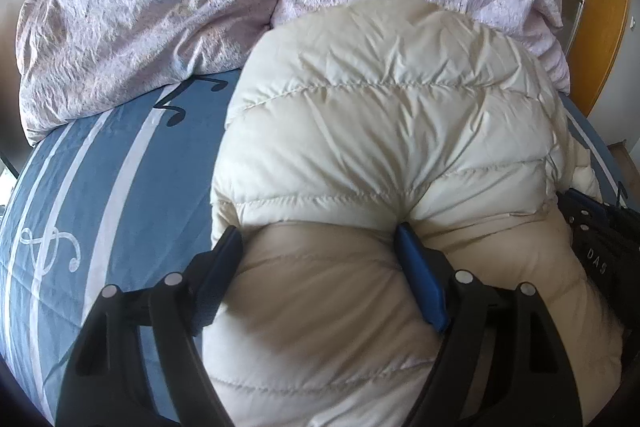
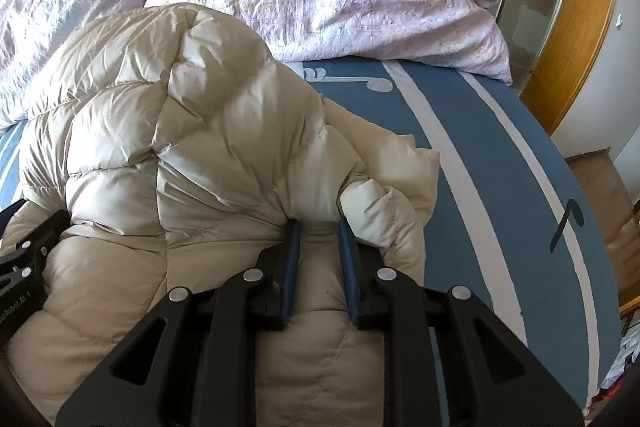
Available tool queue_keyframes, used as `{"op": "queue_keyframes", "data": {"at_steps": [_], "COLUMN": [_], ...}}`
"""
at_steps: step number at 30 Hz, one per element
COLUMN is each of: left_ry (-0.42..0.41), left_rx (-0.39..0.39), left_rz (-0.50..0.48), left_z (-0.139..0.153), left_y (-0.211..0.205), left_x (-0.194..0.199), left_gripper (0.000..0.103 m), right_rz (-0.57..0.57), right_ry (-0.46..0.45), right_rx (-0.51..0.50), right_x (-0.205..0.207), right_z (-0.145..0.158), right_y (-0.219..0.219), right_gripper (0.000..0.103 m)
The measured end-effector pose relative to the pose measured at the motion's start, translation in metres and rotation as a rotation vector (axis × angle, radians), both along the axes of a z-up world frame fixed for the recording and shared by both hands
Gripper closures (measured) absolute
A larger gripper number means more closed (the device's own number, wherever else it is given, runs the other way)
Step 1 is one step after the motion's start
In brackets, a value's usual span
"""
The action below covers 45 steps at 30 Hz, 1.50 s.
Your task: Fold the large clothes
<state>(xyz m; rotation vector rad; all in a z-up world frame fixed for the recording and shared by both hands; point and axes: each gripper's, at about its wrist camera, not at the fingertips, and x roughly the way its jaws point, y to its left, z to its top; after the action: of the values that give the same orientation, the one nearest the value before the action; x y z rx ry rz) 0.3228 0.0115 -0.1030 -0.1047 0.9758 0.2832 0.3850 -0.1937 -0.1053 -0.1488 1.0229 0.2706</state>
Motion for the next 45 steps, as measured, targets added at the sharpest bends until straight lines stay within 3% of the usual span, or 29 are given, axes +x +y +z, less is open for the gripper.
{"op": "queue_keyframes", "data": {"at_steps": [5,7,9,11,12,16,20,24,31,38,41,43,45], "left_ry": [-0.007,-0.013,-0.017,-0.019,-0.018,-0.013,-0.007,-0.005,-0.007,-0.027,-0.038,-0.045,-0.052], "left_rx": [0.0,0.004,0.019,0.032,0.036,0.01,0.001,-0.007,-0.026,-0.043,-0.037,-0.041,-0.057], "left_rz": [0.003,-0.003,-0.016,-0.028,-0.031,-0.024,-0.021,-0.024,-0.03,-0.038,-0.044,-0.042,-0.032], "left_z": [0.009,0.011,0.014,0.014,0.015,0.015,0.015,0.015,0.015,0.025,0.032,0.036,0.039], "left_y": [0.003,0.003,0.0,-0.003,-0.004,-0.003,-0.002,-0.002,0.003,0.014,0.019,0.024,0.032], "left_x": [-0.011,-0.015,-0.019,-0.022,-0.024,-0.026,-0.026,-0.027,-0.03,-0.033,-0.034,-0.034,-0.033], "left_gripper": [0.015,0.015,0.015,0.015,0.015,0.015,0.015,0.015,0.015,0.015,0.015,0.015,0.016], "right_rz": [-0.015,-0.029,-0.042,-0.06,-0.069,-0.162,-0.196,-0.2,-0.198,-0.144,-0.12,-0.117,-0.113], "right_ry": [0.073,0.105,0.132,0.146,0.153,0.206,0.386,0.474,0.539,0.538,0.55,0.557,0.552], "right_rx": [0.117,0.19,0.244,0.239,0.235,0.312,0.436,0.524,0.621,0.668,0.684,0.699,0.715], "right_x": [0.001,0.001,0.002,0.002,0.002,0.006,0.011,0.009,0.011,0.017,0.02,0.022,0.025], "right_z": [0.016,0.023,0.032,0.038,0.039,0.036,0.008,-0.014,-0.035,-0.04,-0.044,-0.049,-0.05], "right_y": [-0.023,-0.033,-0.041,-0.045,-0.046,-0.071,-0.084,-0.085,-0.082,-0.067,-0.055,-0.049,-0.042], "right_gripper": [0.074,0.06,0.027,0.011,0.008,0.007,0.007,0.007,0.007,0.006,0.016,0.027,0.044]}}
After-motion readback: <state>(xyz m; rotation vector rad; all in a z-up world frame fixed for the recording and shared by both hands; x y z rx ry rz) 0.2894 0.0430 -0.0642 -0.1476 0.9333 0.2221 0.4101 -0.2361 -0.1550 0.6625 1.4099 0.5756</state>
